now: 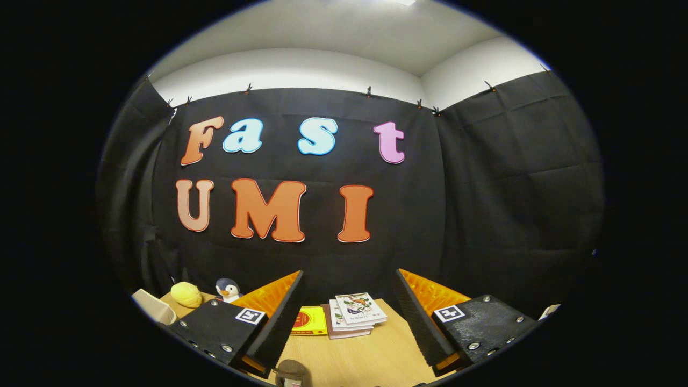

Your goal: Open the storage box then place both shoes into the box .Put the left shoe in first, then the right shoe, with the right side of both shoes facing outward in a uniform manner.

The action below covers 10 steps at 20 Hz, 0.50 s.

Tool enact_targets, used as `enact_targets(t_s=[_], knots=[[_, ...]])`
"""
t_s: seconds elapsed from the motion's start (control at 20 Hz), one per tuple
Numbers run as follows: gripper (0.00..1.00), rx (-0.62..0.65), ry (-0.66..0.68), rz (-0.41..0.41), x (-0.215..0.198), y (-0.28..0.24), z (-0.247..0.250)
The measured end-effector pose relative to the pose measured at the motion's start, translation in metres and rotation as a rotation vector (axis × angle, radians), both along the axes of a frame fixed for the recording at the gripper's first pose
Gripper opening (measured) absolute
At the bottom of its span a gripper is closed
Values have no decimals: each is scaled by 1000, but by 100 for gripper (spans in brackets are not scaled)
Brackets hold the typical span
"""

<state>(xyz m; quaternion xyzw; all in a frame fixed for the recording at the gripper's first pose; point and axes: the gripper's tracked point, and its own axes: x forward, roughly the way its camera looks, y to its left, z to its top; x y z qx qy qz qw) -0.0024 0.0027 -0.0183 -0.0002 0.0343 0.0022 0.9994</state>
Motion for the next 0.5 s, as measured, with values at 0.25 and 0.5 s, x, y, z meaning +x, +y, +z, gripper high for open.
enact_targets(t_s=[0.25, 0.5], knots=[[98, 35, 106, 183, -11, 56, -29], [98, 85, 236, 346, -26, 116, -69]])
